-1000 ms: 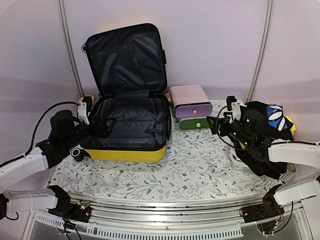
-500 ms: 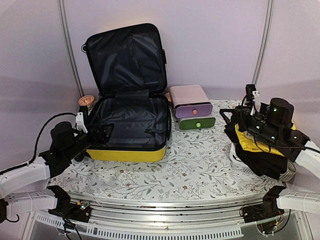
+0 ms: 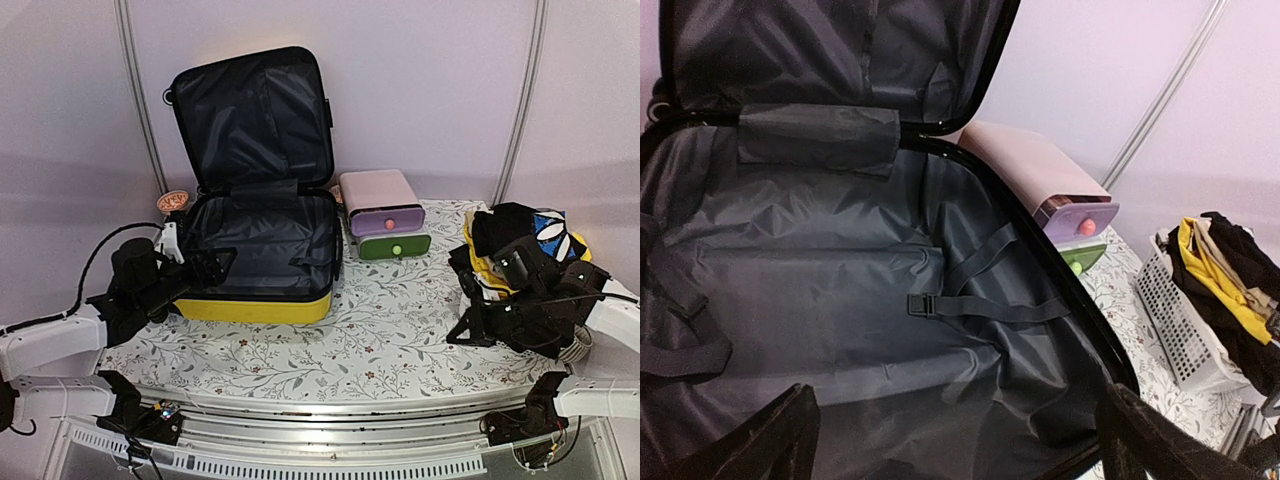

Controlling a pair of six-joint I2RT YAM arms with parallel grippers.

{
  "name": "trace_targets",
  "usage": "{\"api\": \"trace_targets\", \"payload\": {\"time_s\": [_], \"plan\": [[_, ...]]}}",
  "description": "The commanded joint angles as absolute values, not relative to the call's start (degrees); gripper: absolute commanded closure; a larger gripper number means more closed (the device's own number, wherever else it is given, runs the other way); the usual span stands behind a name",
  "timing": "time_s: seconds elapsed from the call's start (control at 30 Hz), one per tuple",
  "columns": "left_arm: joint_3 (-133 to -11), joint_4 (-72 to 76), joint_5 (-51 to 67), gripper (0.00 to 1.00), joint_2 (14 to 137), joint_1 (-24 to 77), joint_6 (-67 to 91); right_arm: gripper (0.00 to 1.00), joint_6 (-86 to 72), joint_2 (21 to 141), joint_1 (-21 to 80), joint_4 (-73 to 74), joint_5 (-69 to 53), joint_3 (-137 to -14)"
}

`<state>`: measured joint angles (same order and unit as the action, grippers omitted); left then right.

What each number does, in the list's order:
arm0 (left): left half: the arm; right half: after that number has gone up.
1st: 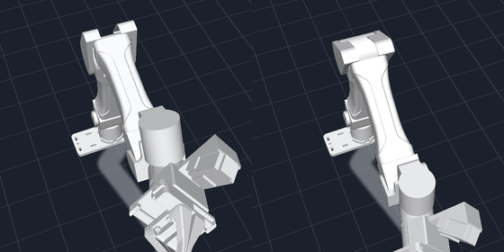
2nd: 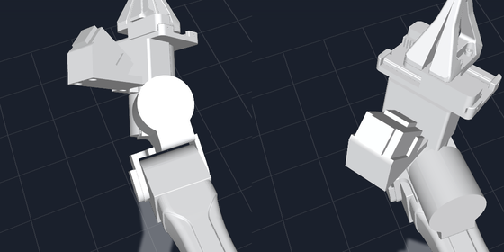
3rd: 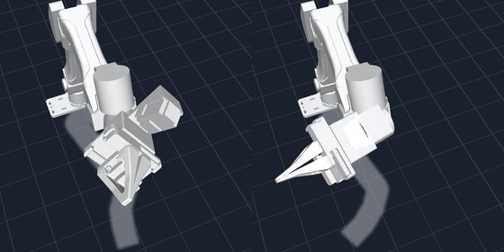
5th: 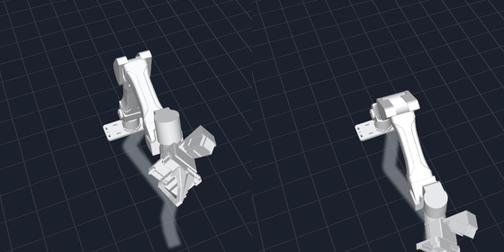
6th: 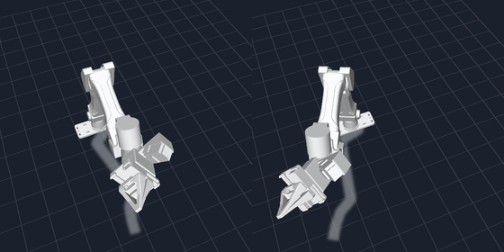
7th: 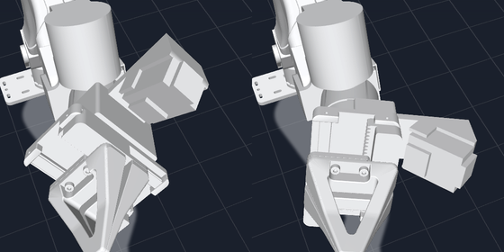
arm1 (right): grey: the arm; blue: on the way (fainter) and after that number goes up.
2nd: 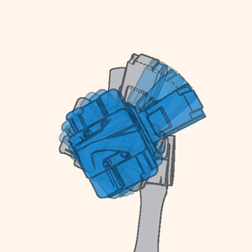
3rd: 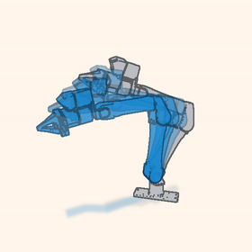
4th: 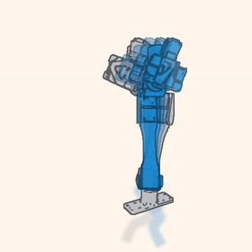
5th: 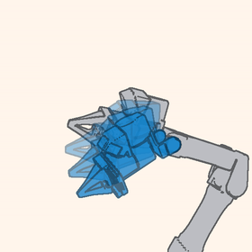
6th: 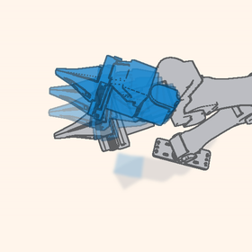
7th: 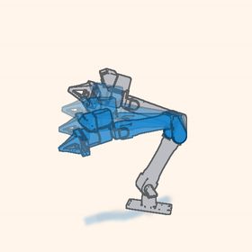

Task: Open, take out, and arrange the luggage
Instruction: Reset both arms

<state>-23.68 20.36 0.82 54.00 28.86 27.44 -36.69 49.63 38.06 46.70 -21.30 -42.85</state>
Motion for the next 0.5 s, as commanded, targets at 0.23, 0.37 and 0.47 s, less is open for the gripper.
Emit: {"api": "trace_targets", "payload": {"time_s": [0.23, 0.37, 0.47], "plan": [[-25.58, 22.35, 1.57, 0.02, 54.47, 28.57, 25.79, 0.98, -47.26, 58.55, 42.85, 71.47, -1.29, -49.12], [-25.32, 22.37, 1.18, 0.02, 54.49, 28.61, 25.30, 0.98, -59.29, 63.35, 42.83, 75.29, 8.42, -50.27], [-25.59, 22.22, 1.28, 0.02, 54.33, 28.48, 24.99, 0.98, -68.31, 66.22, 42.74, 76.11, 12.79, -51.17]]}}
